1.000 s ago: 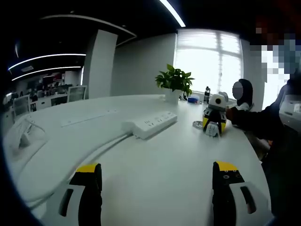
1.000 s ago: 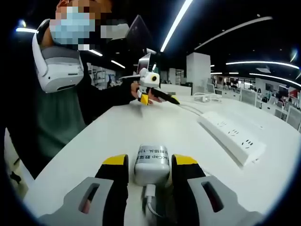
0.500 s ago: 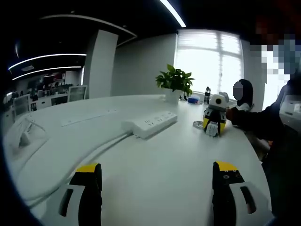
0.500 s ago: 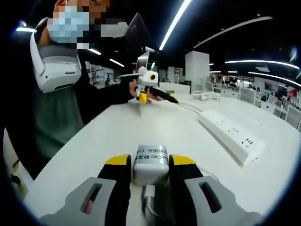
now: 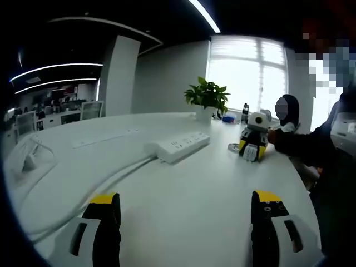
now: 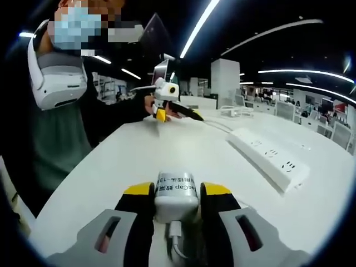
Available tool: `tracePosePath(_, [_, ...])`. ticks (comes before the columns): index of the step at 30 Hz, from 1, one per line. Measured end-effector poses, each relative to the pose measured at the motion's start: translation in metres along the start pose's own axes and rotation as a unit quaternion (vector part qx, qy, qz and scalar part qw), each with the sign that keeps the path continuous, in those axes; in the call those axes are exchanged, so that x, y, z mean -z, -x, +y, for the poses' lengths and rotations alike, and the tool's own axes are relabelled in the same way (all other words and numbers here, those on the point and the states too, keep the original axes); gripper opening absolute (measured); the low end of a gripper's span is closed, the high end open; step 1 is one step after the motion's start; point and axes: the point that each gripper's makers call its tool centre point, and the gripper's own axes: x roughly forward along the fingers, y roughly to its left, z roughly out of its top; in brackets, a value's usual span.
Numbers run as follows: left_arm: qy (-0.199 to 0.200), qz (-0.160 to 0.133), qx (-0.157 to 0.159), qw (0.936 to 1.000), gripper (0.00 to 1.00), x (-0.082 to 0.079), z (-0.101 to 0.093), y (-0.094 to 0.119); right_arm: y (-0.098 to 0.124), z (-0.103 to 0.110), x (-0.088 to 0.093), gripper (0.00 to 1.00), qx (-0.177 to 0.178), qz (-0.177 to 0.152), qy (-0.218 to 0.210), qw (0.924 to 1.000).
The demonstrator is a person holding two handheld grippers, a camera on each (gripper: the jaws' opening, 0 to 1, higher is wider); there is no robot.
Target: Straighten the power strip on the desk, plug the charger into it
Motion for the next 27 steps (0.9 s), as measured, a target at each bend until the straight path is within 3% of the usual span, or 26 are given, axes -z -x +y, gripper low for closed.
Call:
tracePosePath(19, [-0.004,0.002,0.0,1.0,0.99,0.0003,0.0001,0.0029,-0.0009,-0.0033,-0.0003,0.28,0.006,-0.006,0.012,0.9999])
tracePosePath(27, [-0.004,0.002,0.002,1.0,0.99,0.0011,-0.0002,0.0018,-0.0012,-0.0037,0.0007,0.27,0.005,0.0,-0.01,0.9999])
